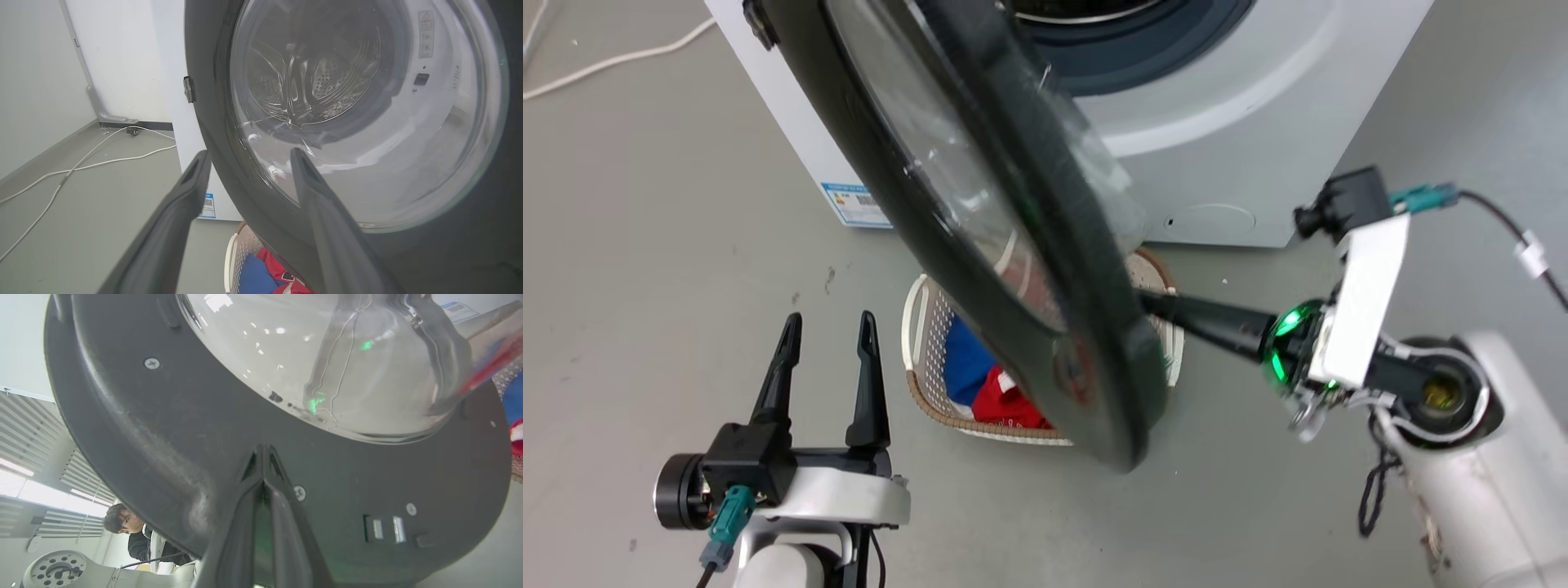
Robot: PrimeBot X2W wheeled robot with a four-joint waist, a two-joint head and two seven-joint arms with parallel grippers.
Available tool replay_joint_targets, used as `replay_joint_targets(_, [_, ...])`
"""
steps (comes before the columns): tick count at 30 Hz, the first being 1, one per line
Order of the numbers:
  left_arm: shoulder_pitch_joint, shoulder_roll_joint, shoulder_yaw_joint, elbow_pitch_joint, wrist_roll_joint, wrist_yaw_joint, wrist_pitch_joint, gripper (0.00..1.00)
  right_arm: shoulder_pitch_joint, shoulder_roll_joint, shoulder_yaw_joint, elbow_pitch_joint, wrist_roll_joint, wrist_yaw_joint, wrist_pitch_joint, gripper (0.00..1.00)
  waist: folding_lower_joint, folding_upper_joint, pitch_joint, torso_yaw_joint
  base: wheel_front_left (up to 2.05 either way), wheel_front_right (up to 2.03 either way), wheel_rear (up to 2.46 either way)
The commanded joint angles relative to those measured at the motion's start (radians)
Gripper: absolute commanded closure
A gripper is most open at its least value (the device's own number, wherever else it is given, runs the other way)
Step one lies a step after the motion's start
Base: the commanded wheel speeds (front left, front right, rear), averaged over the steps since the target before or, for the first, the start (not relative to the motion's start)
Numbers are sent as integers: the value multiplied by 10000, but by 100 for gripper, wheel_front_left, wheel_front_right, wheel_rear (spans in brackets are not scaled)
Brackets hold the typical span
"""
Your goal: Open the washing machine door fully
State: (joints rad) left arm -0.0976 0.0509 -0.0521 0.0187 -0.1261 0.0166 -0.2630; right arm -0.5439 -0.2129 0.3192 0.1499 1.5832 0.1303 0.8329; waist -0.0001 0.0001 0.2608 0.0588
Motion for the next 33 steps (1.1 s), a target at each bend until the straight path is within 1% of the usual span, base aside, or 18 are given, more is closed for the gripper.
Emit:
replay_joint_targets(1, [151,-9,19,8,34,12,-27,0,317,167,149,-147,79,6,81,100,1,-1,-224,-14,0,0,0])
replay_joint_targets(9, [644,-7,-17,17,75,50,-27,0,1470,555,453,-551,313,6,51,100,1,-1,-875,102,0,0,0])
replay_joint_targets(19, [958,-9,-67,40,59,81,-27,0,2181,890,697,-484,347,6,-10,100,1,-1,-1289,267,0,0,0])
replay_joint_targets(24, [1170,-8,-111,70,47,96,-27,0,2502,1096,688,-367,426,6,-216,100,1,-1,-1554,317,0,0,0])
replay_joint_targets(27, [1310,-8,-108,85,59,125,-27,0,2717,1163,447,-325,490,6,-524,100,1,-1,-1764,307,0,0,0])
replay_joint_targets(33, [1793,-8,0,126,106,166,-27,0,3462,1314,-647,-102,995,6,-1538,100,1,-1,-2425,178,0,0,0])
